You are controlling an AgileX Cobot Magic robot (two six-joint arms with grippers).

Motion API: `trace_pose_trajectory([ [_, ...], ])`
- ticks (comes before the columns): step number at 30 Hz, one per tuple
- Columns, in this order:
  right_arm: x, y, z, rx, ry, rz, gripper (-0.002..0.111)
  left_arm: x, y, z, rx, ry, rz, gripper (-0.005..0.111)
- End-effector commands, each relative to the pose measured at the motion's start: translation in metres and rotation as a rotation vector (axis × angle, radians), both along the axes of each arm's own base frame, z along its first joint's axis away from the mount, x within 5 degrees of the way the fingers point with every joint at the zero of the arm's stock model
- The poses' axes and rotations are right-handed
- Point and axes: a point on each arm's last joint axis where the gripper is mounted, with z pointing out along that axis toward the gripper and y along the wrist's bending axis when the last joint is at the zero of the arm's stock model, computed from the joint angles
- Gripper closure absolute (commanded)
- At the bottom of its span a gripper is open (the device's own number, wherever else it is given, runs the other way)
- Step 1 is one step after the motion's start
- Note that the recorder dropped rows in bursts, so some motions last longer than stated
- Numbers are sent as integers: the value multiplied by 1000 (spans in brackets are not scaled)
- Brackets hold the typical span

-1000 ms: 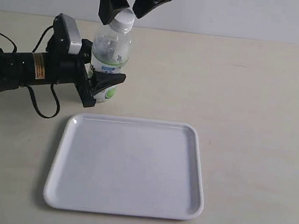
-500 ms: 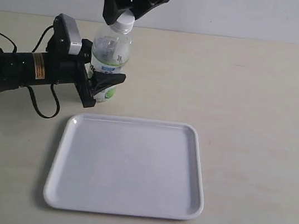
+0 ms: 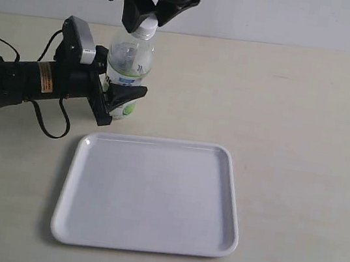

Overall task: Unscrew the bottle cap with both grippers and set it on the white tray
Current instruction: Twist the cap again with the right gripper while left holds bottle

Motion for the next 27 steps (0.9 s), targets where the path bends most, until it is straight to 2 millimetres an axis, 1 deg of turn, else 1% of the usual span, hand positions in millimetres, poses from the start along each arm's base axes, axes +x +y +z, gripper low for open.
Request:
trace_pose_trajectory([
  [1,3,-2,1,-5,-19,-6,66,1,-1,6,-44,-24,-1,107],
  [2,3,-2,1,-4,-20,-7,74,1,-1,6,-44,-24,-1,107],
  [4,3,-2,1,-4,-20,-7,84,1,-1,6,-42,-23,0,107],
  [5,3,-2,1,-4,-20,-7,87,1,-1,6,-42,-23,0,107],
  [8,3,-2,1,-3,-23,-5,88,1,-1,6,-42,-23,0,107],
  [10,3,-2,1,-29,-50,66,89,1,-1,6,-42,-23,0,107],
  [12,1,-2,0,-58,-66,146,101,1,-1,6,-45,-17,2,107],
  [13,1,-2,0,-69,-80,180,108,1,-1,6,-45,-17,2,107],
  [18,2,-2,1,-102,-138,287,108,1,-1,6,-45,-17,2,107],
  [27,3,-1,1,-191,-268,555,108,1,-1,6,-56,3,5,107],
])
